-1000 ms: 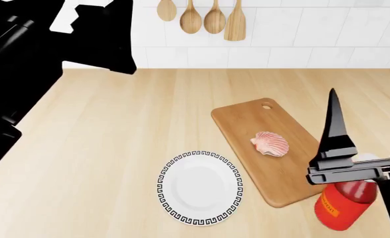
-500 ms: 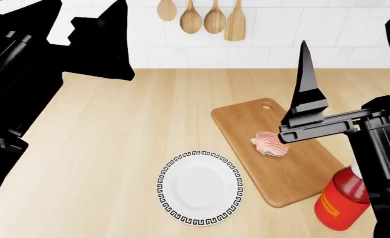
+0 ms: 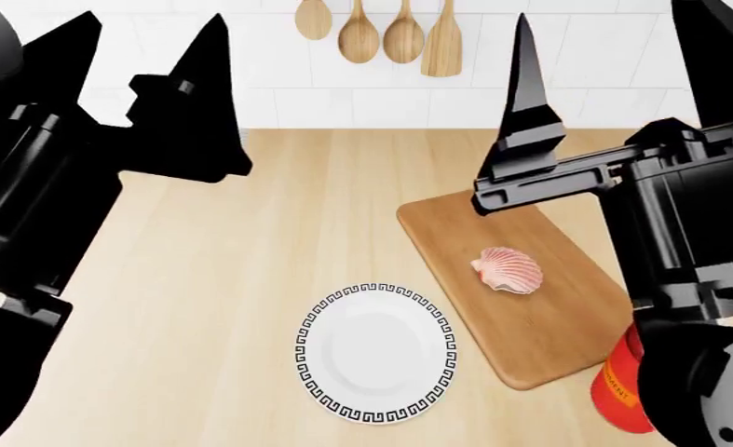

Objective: Pick the scallop from the plate and place it on the cutting board. Then pick the condiment bottle from the cabinet and place it next to the cutting board.

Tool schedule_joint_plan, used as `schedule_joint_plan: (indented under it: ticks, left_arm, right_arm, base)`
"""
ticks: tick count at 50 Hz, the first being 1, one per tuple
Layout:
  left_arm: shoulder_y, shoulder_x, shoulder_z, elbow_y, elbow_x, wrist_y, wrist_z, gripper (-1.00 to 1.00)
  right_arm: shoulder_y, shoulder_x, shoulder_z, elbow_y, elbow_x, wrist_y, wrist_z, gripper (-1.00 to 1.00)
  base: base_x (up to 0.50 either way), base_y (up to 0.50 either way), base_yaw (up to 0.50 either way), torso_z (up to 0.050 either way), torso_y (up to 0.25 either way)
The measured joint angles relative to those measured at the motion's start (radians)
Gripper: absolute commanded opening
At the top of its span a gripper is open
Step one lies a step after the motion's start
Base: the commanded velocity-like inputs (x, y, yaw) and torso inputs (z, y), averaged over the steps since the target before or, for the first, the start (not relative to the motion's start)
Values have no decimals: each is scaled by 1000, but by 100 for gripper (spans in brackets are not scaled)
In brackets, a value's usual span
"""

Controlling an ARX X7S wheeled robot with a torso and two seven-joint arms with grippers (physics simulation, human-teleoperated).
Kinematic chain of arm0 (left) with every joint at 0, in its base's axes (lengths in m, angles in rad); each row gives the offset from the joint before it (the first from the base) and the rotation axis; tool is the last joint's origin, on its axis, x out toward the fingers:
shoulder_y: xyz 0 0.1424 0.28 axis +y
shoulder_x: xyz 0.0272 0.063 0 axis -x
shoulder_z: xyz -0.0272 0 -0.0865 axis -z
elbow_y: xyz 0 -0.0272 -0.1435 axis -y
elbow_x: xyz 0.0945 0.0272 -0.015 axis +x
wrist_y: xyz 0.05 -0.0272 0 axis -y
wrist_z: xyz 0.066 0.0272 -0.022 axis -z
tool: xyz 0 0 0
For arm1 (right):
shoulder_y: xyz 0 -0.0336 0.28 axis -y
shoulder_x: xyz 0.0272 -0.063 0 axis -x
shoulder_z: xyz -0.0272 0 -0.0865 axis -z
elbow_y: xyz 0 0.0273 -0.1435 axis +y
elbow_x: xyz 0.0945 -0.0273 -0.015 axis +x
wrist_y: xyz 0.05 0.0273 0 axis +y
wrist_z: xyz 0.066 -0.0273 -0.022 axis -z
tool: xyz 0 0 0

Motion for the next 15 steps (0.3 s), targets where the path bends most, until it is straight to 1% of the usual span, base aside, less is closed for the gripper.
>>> schedule_joint_plan:
  ticks: [8, 15]
  left_arm:
    - [31, 8, 4, 43, 87, 16, 15, 100]
    - [49, 14, 6, 70, 131, 27, 15, 100]
  right_arm:
    - [1, -40, -9, 13, -15, -11, -4, 100]
    - [-16, -57, -13, 11, -24, -30, 0, 100]
  base:
    - [0, 0, 0, 0, 0]
    - [0, 0, 0, 0, 0]
